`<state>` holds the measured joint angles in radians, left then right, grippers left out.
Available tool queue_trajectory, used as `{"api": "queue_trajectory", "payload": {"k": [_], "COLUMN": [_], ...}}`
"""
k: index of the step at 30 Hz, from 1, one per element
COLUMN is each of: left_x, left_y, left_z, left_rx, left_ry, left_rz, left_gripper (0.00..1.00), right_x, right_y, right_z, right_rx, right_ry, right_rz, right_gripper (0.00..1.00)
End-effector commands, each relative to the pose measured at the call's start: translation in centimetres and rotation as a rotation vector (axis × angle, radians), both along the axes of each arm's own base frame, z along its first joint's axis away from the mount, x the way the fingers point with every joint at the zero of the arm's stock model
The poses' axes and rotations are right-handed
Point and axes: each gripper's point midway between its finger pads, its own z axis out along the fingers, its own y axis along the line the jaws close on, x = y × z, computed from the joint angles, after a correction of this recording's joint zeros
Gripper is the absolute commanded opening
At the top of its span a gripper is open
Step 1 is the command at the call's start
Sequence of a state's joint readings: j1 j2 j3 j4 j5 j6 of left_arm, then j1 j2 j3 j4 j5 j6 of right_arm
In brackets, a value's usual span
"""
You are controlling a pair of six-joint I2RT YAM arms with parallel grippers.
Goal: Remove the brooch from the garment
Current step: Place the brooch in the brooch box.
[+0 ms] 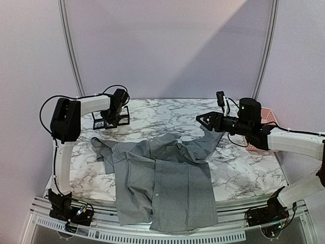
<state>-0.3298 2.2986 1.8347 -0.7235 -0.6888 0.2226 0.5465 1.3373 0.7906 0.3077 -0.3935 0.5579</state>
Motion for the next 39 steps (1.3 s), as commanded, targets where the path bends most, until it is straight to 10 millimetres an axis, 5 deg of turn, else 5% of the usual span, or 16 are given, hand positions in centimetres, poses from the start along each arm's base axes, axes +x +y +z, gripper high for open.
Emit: {"api": "queue_trajectory", "payload": {"k": [1,15,21,30,39], "left_x": [0.1,0.3,0.2,-0.8,-3.4], "left_y": [0.5,0.3,-1.5,-3.5,-3.1], "left_z": [-1.2,-1.3,-0.7,1.3,6.0], "left_rx": [-0.005,-0.013,-0.101,-0.277,-0.343], "left_ry": [0.005,-0.008,-0.014,-0.023,-0.131], "left_rz": [0.016,0.029,0.001,-0.016,0.01], "left_gripper": [0.09,0.19,0.27,0.53,0.59], "right_x": [0.2,0.0,0.0,-0.2,-0.1], "right_y": [-0.4,-0.4,-0.4,-0.6,-1.1], "right_z": [-0.7,-0.8,-1.0,-0.7,-0.3], "right_rx": [-0.002,-0.005,-0.007,-0.012,-0.025], "right_ry": [0.009,0.011,0.014,0.005,-0.02], "right_rz": [-0.015,-0.011,-0.01,-0.012,-0.033], "right_gripper": [0.62,0.62,0.62,0.62,0.62]}}
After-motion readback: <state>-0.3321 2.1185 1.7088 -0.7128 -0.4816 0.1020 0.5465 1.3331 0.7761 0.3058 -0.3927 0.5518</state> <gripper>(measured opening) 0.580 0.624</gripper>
